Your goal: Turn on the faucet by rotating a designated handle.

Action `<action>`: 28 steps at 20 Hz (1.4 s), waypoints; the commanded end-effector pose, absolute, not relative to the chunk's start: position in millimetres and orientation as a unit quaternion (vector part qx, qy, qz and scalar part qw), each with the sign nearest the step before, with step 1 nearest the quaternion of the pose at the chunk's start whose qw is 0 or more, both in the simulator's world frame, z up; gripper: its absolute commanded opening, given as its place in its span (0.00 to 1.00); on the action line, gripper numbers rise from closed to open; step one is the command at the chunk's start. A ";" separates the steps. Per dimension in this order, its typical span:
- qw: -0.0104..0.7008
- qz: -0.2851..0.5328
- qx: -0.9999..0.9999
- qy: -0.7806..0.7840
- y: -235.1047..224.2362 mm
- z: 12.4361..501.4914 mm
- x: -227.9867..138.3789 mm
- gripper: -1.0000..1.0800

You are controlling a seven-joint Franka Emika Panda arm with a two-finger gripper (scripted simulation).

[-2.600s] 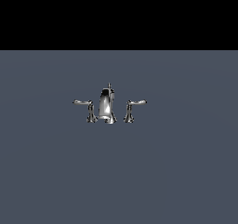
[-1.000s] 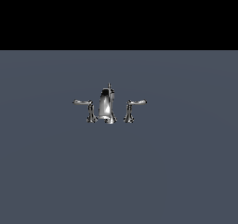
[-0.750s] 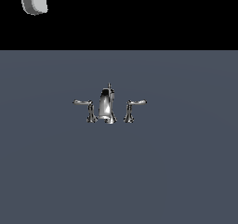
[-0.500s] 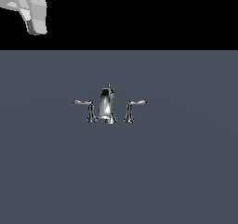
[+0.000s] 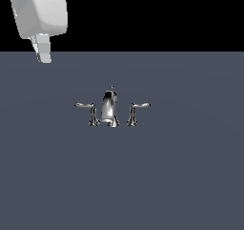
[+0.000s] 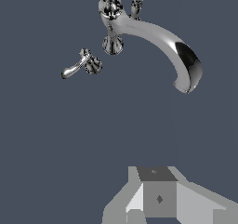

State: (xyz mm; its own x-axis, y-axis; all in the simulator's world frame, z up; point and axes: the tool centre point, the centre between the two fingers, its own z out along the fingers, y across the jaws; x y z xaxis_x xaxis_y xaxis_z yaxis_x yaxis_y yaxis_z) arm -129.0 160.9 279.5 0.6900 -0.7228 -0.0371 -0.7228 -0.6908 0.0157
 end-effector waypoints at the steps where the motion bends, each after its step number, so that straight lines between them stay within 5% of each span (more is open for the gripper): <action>1: 0.001 0.019 -0.910 0.414 166.3 268.6 -118.1 0.00; 28: 0.000 0.005 -0.778 0.629 180.3 147.7 14.3 0.00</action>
State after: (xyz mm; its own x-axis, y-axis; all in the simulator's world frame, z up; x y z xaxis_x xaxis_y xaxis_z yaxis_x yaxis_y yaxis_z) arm 5.0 181.8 155.9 0.2436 -0.9698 -0.0115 -0.9698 -0.2437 0.0083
